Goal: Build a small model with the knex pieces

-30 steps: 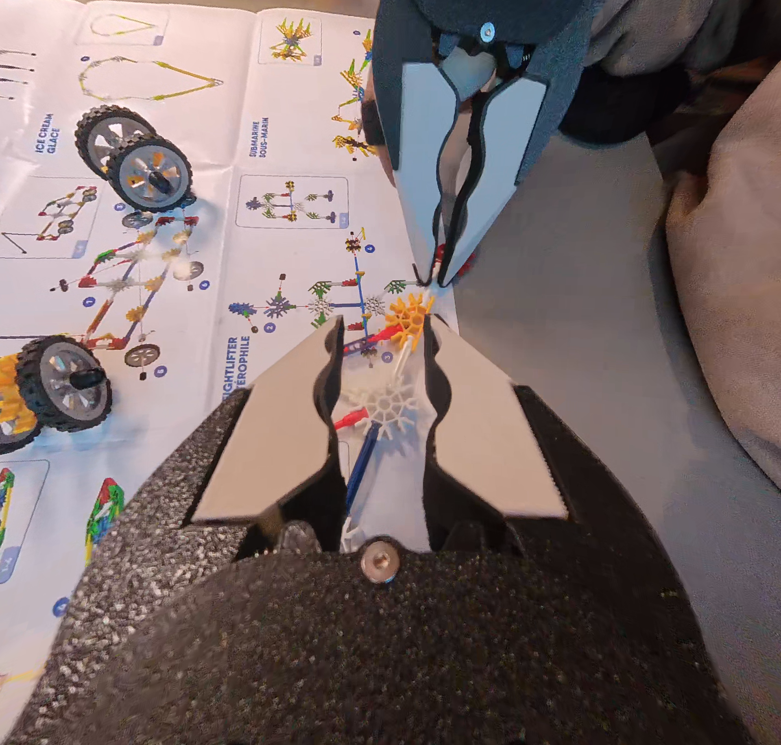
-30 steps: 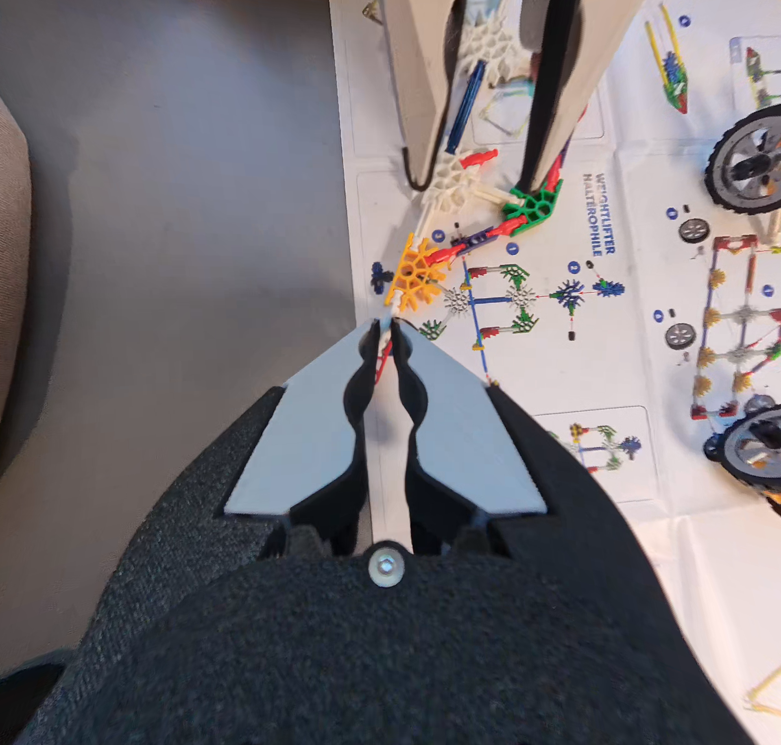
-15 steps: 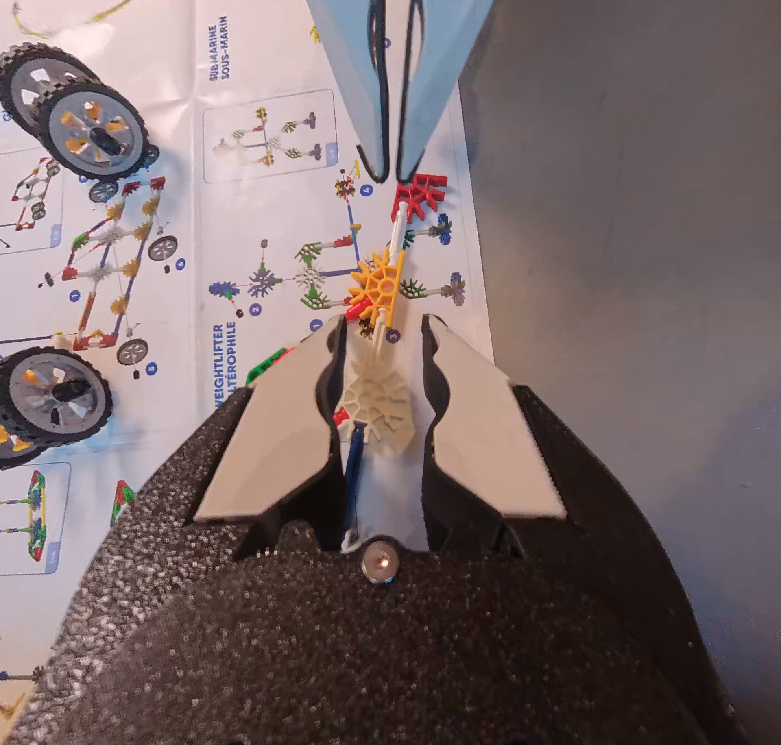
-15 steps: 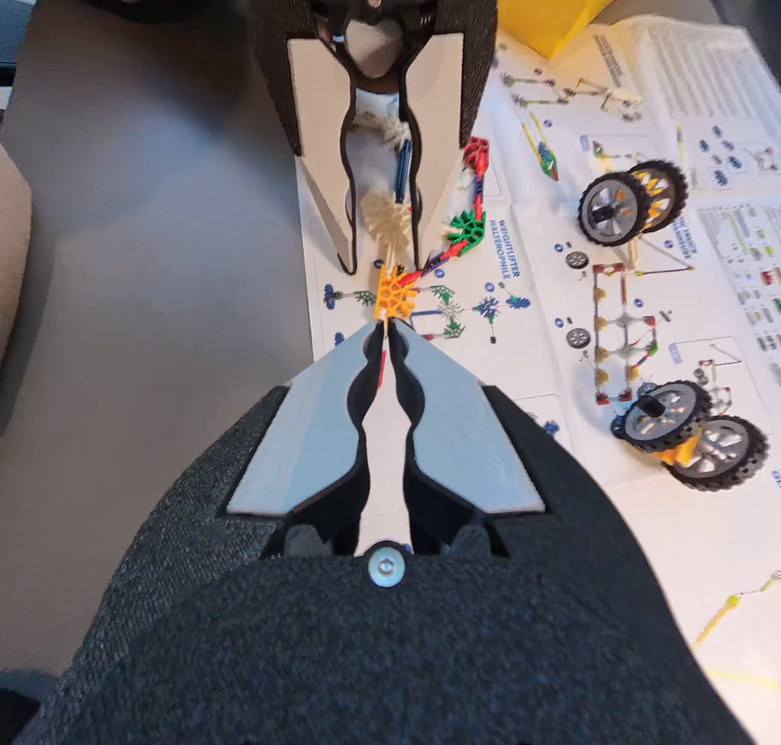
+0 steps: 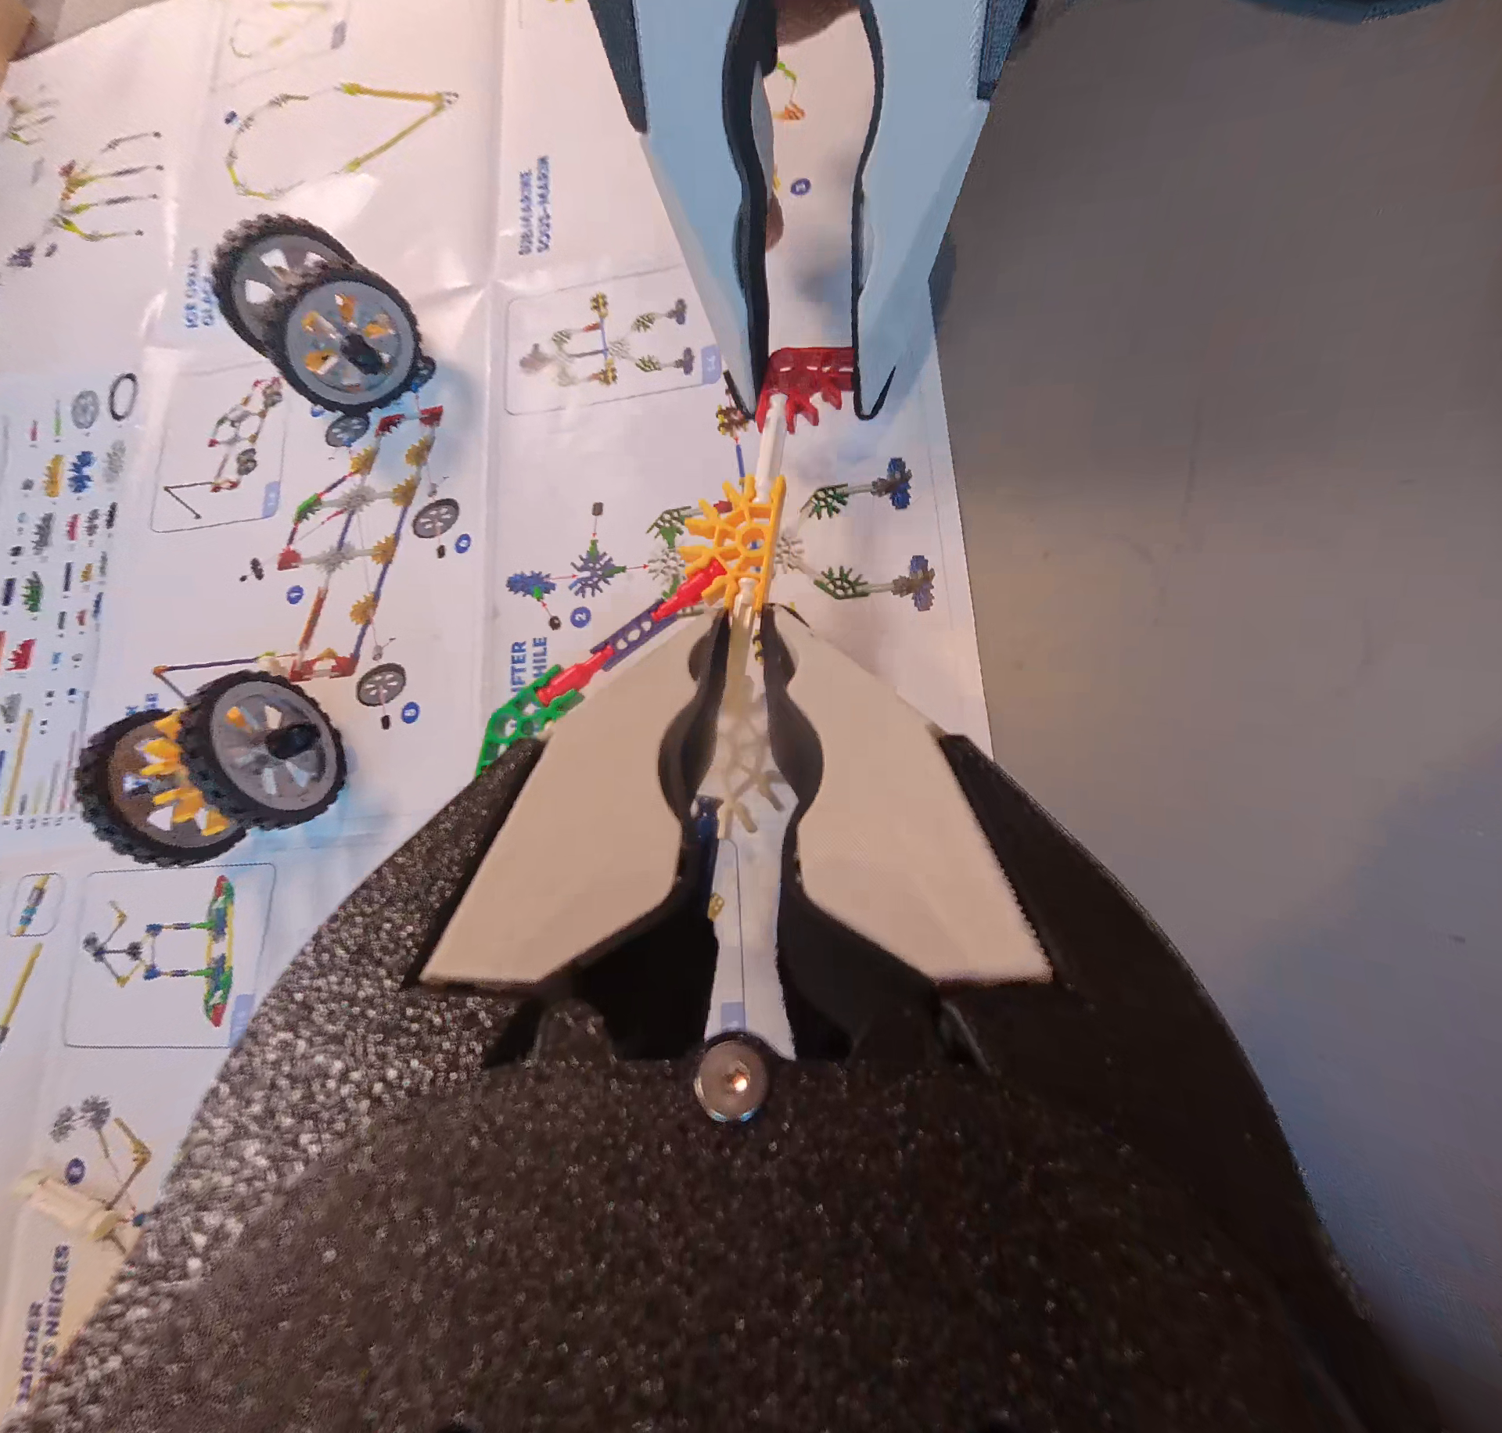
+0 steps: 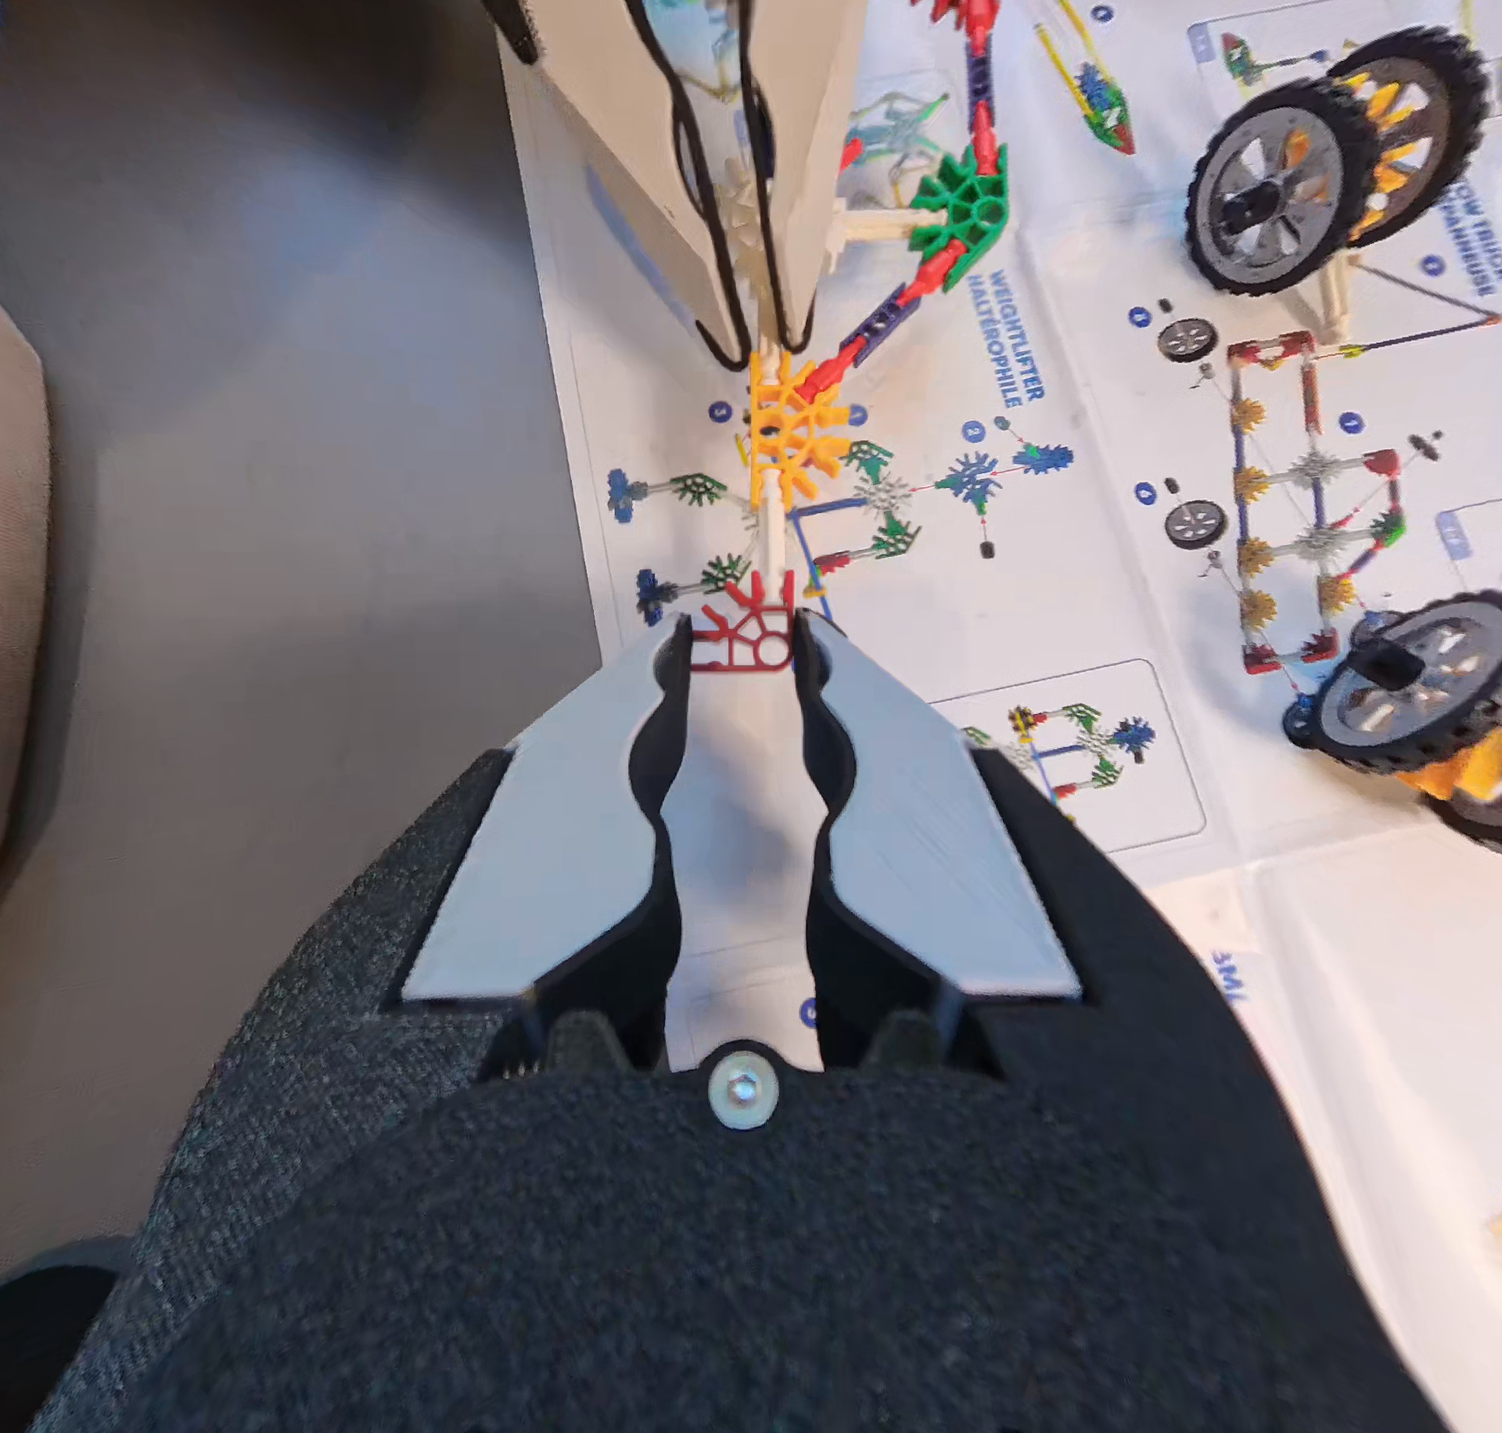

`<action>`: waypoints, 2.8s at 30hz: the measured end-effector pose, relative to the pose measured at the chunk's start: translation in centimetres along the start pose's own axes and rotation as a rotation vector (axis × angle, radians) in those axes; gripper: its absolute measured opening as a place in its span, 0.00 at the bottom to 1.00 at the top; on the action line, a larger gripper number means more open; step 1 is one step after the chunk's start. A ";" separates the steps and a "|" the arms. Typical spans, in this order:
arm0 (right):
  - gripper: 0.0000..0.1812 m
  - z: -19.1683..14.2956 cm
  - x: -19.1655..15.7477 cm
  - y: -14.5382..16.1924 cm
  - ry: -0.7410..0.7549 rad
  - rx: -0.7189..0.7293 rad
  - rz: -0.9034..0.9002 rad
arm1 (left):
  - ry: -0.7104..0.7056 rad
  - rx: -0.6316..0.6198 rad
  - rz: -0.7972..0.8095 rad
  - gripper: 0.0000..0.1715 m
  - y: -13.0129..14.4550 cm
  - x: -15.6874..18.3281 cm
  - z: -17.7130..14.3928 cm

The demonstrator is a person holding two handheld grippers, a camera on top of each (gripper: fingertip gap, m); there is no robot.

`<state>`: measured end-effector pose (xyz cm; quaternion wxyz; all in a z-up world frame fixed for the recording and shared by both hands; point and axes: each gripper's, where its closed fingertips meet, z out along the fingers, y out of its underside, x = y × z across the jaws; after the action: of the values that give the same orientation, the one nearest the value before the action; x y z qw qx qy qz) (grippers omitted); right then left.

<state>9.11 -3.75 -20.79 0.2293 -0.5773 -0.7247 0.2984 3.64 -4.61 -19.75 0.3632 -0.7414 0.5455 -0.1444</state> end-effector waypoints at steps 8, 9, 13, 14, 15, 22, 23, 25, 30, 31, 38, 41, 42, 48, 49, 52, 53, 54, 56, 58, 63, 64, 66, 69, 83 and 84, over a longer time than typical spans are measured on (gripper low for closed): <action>0.20 -2.8 0.7 -4.0 -0.265 0.398 0.356 | -0.182 0.059 0.120 0.01 -1.9 -1.8 -1.9; 0.22 -3.4 1.3 -4.6 -0.277 0.454 0.410 | -0.197 0.070 0.126 0.01 -2.2 -1.9 -1.9; 0.15 -4.8 2.6 -6.2 -0.311 0.605 0.570 | -0.251 0.073 0.154 0.01 -2.5 -2.3 -1.8; 0.10 -4.7 3.1 -6.1 -0.293 0.606 0.602 | -0.262 0.076 0.155 0.01 -2.6 -2.4 -1.8; 0.09 -4.7 3.3 -6.0 -0.279 0.609 0.608 | -0.277 0.075 0.158 0.01 -2.6 -2.6 -1.8; 0.02 -5.4 3.7 -6.2 -0.139 0.601 0.415 | -0.235 0.227 0.025 0.08 -4.6 -2.9 -3.8; 0.02 -5.5 3.3 -6.5 -0.109 0.590 0.339 | -0.240 0.264 0.014 0.10 -5.5 -3.0 -4.8; 0.02 -6.1 1.9 -7.8 -0.066 0.601 0.162 | -0.262 0.310 0.028 0.15 -7.2 -3.1 -6.5; 0.02 -5.9 -1.7 -11.4 0.072 0.563 -0.221 | -0.049 0.039 0.118 0.19 -6.9 0.7 -5.4; 0.02 -6.0 -2.2 -11.9 0.098 0.563 -0.277 | -0.041 0.022 0.120 0.13 -7.0 1.0 -5.3; 0.03 -7.0 -2.4 -11.7 0.150 0.540 -0.316 | -0.082 0.126 0.092 0.02 -7.8 0.7 -5.3; 0.03 -7.4 -2.6 -11.6 0.136 0.538 -0.303 | -0.064 0.169 0.045 0.02 -8.1 0.9 -5.4; 0.03 -7.5 -2.5 -11.7 0.143 0.542 -0.301 | -0.062 0.178 0.031 0.02 -8.2 0.9 -5.4; 0.04 -7.9 -2.0 -12.5 0.201 0.539 -0.319 | -0.012 0.224 -0.058 0.02 -9.1 0.5 -5.2; 0.04 -8.1 -1.8 -12.6 0.211 0.527 -0.334 | -0.009 0.235 -0.066 0.02 -9.3 0.4 -5.3; 0.04 -9.2 -1.5 -13.5 0.166 0.554 -0.290 | 0.041 0.316 -0.127 0.02 -10.6 0.1 -6.0; 0.04 -9.5 -1.2 -13.8 0.164 0.558 -0.283 | 0.049 0.337 -0.146 0.02 -11.0 -0.2 -6.1; 0.04 -9.8 -0.9 -14.1 0.164 0.560 -0.280 | 0.060 0.360 -0.168 0.02 -11.3 -0.5 -6.3; 0.04 -10.6 -0.2 -14.9 0.171 0.574 -0.273 | 0.086 0.423 -0.221 0.02 -12.3 -1.2 -6.8; 0.04 -11.8 0.8 -16.2 0.181 0.614 -0.253 | 0.097 0.516 -0.286 0.02 -13.6 -2.5 -7.6; 0.03 -13.5 3.8 -18.7 0.287 0.681 -0.244 | 0.096 0.693 -0.466 0.03 -15.6 -5.9 -9.1; 0.04 -13.4 4.4 -18.8 0.340 0.666 -0.268 | 0.090 0.711 -0.506 0.03 -15.5 -6.5 -9.0; 0.03 -12.7 5.3 -18.7 0.427 0.641 -0.290 | 0.076 0.738 -0.583 0.03 -14.9 -7.3 -8.7; 0.04 -11.5 6.5 -18.1 0.529 0.617 -0.298 | -0.003 0.734 -0.671 0.03 -13.7 -8.1 -7.8; 0.03 -11.2 7.2 -17.8 0.220 0.783 0.049 | -0.163 0.655 -0.653 0.02 -12.8 -8.5 -6.9; 0.04 -10.9 7.1 -17.4 0.167 0.764 0.071 | -0.179 0.618 -0.616 0.02 -12.4 -8.5 -6.7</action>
<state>2.68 2.27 -0.89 0.4752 -0.4973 -0.5200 0.5064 5.18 2.30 -4.88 0.5536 -0.7355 0.1969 -0.3373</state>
